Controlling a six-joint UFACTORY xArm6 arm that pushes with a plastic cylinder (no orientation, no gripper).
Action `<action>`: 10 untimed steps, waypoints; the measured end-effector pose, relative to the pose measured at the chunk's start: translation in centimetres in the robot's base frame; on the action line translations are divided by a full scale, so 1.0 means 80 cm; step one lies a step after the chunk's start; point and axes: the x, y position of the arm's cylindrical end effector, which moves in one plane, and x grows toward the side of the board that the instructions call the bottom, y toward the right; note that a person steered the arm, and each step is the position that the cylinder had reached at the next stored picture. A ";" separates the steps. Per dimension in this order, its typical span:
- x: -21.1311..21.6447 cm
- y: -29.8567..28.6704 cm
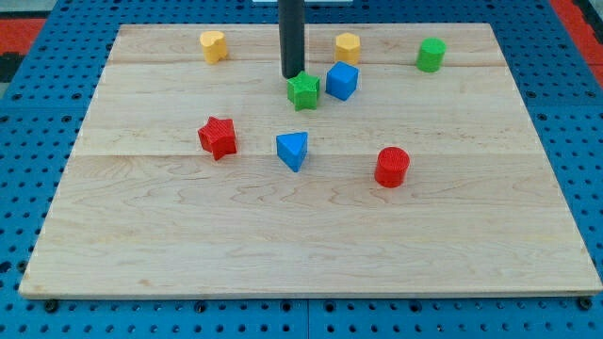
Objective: Slide the green star towards the top of the blue triangle
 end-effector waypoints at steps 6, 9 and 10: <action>0.154 0.116; 0.146 0.055; 0.126 0.087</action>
